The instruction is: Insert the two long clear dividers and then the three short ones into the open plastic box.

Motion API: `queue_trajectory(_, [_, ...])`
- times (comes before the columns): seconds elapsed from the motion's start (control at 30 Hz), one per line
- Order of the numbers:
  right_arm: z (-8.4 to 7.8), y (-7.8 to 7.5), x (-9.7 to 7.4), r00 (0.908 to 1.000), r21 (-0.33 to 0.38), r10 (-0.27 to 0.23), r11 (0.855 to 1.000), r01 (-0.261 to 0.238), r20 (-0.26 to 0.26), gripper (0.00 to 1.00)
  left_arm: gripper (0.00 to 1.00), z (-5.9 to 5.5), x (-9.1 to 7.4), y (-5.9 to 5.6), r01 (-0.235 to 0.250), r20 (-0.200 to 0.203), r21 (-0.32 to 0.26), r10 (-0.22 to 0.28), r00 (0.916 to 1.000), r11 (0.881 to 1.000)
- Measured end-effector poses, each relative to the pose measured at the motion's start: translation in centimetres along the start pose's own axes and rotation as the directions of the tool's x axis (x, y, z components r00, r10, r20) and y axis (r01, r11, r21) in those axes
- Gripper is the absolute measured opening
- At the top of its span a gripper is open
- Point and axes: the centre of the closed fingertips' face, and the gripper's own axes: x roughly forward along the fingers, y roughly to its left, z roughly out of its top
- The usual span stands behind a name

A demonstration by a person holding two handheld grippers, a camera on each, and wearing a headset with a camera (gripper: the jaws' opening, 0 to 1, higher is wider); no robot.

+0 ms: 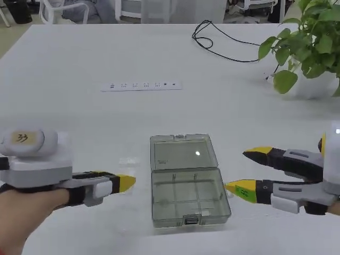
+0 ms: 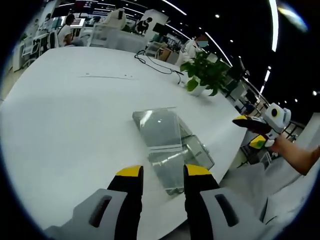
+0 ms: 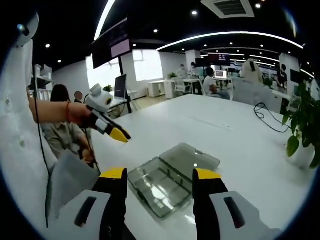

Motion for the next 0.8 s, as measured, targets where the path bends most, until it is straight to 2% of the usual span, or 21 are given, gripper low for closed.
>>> queue_trajectory(0.17, [1.3,0.4,0.4,0.999,0.07,-0.01,0.998,0.007,0.044,0.5,0.3,0.5,0.5,-2.3,0.059,0.039,0.002,-0.059,0.9975,0.998])
queue_trajectory(0.5, [2.2,1.6,1.8,0.9982,0.148,-0.022,0.989,0.013,0.056,0.37,0.3,0.9,1.6,-6.6,0.146,0.083,0.036,-0.148,0.9855,0.989])
queue_trajectory(0.8, [2.3,2.4,3.3,0.9972,0.252,-0.039,0.967,0.022,0.063,0.26,0.3,1.2,2.3,-8.7,0.183,0.094,0.098,-0.192,0.9768,0.978])
